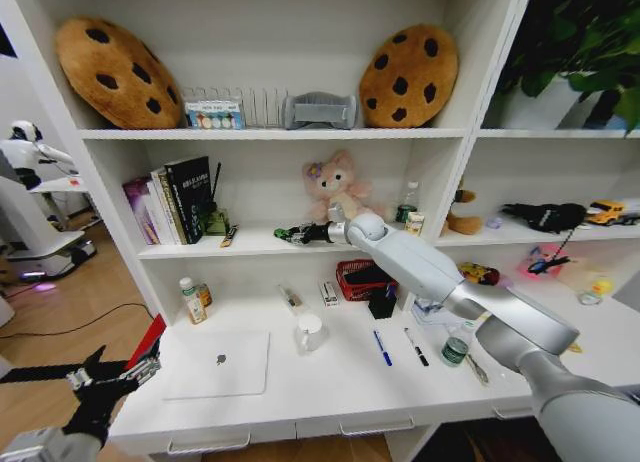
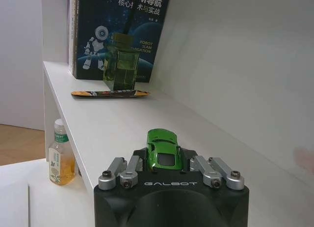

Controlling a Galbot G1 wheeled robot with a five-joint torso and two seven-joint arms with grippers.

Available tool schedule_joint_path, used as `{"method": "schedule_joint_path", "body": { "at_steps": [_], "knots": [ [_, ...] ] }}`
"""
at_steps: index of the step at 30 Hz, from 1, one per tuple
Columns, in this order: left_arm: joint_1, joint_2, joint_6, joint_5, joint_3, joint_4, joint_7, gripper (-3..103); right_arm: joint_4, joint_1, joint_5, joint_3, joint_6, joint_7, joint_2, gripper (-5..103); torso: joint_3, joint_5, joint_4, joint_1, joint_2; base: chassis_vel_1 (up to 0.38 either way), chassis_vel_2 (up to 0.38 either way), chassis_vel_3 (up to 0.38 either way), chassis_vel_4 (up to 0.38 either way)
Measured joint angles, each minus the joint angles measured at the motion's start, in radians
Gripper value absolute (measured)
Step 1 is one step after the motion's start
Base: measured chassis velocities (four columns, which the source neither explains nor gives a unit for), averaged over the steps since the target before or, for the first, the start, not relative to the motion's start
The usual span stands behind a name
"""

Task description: Organize the objects on the table.

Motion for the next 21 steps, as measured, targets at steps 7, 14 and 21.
{"method": "schedule_joint_path", "body": {
  "at_steps": [7,14,21],
  "knots": [
    [0.000,0.000,0.000,0.000,0.000,0.000,0.000,100,0.054,0.008,0.030,0.018,0.003,0.042,-0.052,64,0.000,0.0001,-0.0003,0.000,0.000,0.000,0.000,0.000,0.000],
    [0.000,0.000,0.000,0.000,0.000,0.000,0.000,100,0.284,-0.054,0.116,0.159,0.023,0.299,-0.156,85,0.000,0.0001,0.0002,0.000,0.000,0.000,0.000,0.000,0.000],
    [0.000,0.000,0.000,0.000,0.000,0.000,0.000,100,0.662,-0.233,0.159,0.357,0.009,0.509,-0.388,100,0.000,0.0002,0.0004,0.000,0.000,0.000,0.000,0.000,0.000]
  ]
}}
